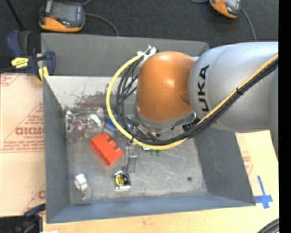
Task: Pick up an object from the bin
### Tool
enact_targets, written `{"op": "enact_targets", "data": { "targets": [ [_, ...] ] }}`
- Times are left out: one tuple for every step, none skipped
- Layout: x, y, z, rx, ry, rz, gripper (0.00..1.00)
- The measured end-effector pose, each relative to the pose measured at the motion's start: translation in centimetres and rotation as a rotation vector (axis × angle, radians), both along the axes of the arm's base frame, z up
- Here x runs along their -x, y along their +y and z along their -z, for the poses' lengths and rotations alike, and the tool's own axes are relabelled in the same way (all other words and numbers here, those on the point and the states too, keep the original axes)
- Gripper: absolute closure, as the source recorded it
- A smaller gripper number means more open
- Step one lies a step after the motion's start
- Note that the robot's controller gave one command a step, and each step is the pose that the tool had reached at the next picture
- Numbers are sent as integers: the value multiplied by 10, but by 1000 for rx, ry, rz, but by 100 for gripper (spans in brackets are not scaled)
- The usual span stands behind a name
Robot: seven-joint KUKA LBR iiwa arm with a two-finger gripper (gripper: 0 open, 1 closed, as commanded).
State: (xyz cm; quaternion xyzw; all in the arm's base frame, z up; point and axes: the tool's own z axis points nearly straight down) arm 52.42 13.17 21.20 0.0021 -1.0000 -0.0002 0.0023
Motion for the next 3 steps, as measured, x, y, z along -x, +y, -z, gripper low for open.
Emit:
{"op": "enact_targets", "data": {
  "targets": [
    [-19, 7, 67, 0, -2, 31, 0],
    [-42, -1, 138, -2, -19, -333, 0],
    [-39, -1, 139, -3, -7, -331, 100]
  ]
}}
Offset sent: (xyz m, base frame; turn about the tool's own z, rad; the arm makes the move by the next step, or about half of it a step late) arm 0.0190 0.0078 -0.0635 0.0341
